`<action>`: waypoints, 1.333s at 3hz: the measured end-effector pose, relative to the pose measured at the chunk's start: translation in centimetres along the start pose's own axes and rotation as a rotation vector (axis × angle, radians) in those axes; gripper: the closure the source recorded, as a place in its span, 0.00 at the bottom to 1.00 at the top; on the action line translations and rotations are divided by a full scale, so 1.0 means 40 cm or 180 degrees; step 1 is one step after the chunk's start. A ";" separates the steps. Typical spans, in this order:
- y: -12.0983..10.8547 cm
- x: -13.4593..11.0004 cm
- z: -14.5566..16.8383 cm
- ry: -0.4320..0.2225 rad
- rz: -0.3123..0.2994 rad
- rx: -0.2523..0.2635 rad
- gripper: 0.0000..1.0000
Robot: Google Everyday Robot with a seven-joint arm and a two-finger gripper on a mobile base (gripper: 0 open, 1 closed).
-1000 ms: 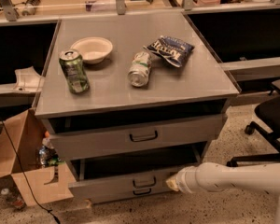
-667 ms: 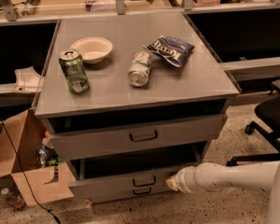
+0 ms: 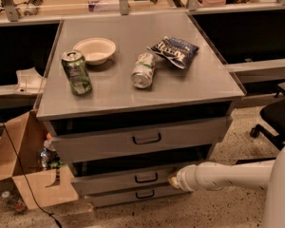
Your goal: Close middle drawer
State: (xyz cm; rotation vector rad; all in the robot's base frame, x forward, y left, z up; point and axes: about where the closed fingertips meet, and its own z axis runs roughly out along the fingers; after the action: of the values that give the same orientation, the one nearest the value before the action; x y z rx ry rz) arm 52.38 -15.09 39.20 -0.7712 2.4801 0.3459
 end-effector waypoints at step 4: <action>-0.028 -0.059 0.035 -0.0135 -0.0050 0.0051 1.00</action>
Offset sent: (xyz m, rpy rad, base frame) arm 0.0716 0.0107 0.0080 -0.0032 -0.1045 -0.0119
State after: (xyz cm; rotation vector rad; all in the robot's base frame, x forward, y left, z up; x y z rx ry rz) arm 55.26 -14.39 39.24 -0.7685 2.4332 0.3328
